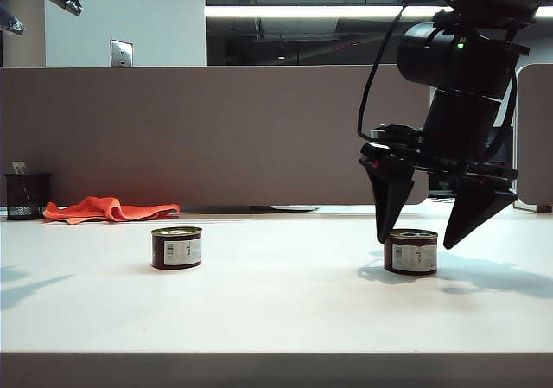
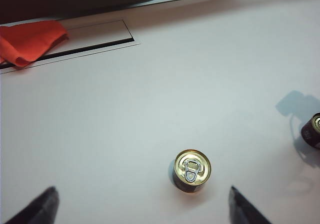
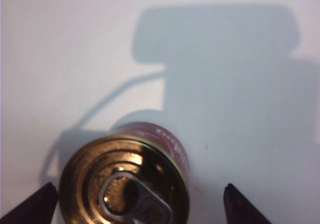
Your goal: Stack a can of tomatoes on the right onto the can of tomatoes on the left.
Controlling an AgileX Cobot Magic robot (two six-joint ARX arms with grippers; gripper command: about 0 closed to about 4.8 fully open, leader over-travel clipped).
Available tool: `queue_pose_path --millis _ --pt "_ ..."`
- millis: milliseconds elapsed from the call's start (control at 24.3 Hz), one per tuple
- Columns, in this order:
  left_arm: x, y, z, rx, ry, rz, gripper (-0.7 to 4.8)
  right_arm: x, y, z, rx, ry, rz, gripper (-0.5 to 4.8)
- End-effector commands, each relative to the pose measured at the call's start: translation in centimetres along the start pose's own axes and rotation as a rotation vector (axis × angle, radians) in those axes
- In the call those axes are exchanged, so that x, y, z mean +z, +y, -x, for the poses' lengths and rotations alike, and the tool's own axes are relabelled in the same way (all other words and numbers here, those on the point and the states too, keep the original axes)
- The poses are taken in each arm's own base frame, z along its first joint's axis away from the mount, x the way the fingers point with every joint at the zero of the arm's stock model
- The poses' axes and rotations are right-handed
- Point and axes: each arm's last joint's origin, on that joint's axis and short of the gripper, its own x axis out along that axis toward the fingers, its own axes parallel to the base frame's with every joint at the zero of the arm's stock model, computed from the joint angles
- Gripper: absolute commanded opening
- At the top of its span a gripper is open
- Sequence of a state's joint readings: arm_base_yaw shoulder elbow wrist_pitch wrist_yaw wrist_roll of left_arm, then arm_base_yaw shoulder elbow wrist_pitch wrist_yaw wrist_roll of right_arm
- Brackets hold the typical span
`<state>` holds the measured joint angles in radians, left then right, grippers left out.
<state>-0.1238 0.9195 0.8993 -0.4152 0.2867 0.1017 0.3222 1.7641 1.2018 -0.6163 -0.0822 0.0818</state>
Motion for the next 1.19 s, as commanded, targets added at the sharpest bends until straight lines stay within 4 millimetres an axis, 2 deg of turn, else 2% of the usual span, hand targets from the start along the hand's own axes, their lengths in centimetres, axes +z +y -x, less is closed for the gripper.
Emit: queue_pose_path --millis 41,123,247,534,575,699,863,1028,1110,1192 --pt "0.2 0.0 0.1 -0.002 -0.010 -0.006 4.36 0.1 0.1 0.2 -0.001 -0.004 0.001 4.03" --pt "0.2 0.0 0.1 -0.002 -0.010 -0.006 4.36 0.1 0.1 0.2 -0.001 -0.004 0.001 3.33" --pt "0.2 0.0 0.1 -0.002 -0.010 -0.006 4.35 0.1 0.1 0.2 -0.001 -0.005 0.001 2.95" --pt "0.2 0.0 0.1 -0.002 -0.010 -0.006 4.35 0.8 0.2 0.6 0.005 -0.062 0.007 2.87" --pt "0.2 0.0 0.1 -0.002 -0.010 -0.006 4.35 1.1 0.2 0.9 0.005 -0.071 0.008 2.72" --pt "0.2 0.0 0.1 0.021 -0.008 -0.006 4.35 2.4 1.1 2.2 0.017 -0.116 0.030 2.72" --pt "0.2 0.1 0.1 0.064 -0.003 -0.006 4.35 5.1 4.7 5.3 0.071 -0.239 0.111 2.73" --pt "-0.1 0.1 0.1 0.063 0.019 -0.001 4.35 6.8 9.8 7.7 0.132 -0.351 0.216 2.74" --pt "-0.1 0.1 0.1 0.064 0.026 0.002 4.35 7.6 12.4 8.0 0.166 -0.378 0.261 2.74" --pt "-0.2 0.1 0.1 0.062 0.034 0.004 4.35 8.4 14.9 7.3 0.190 -0.380 0.301 2.74"
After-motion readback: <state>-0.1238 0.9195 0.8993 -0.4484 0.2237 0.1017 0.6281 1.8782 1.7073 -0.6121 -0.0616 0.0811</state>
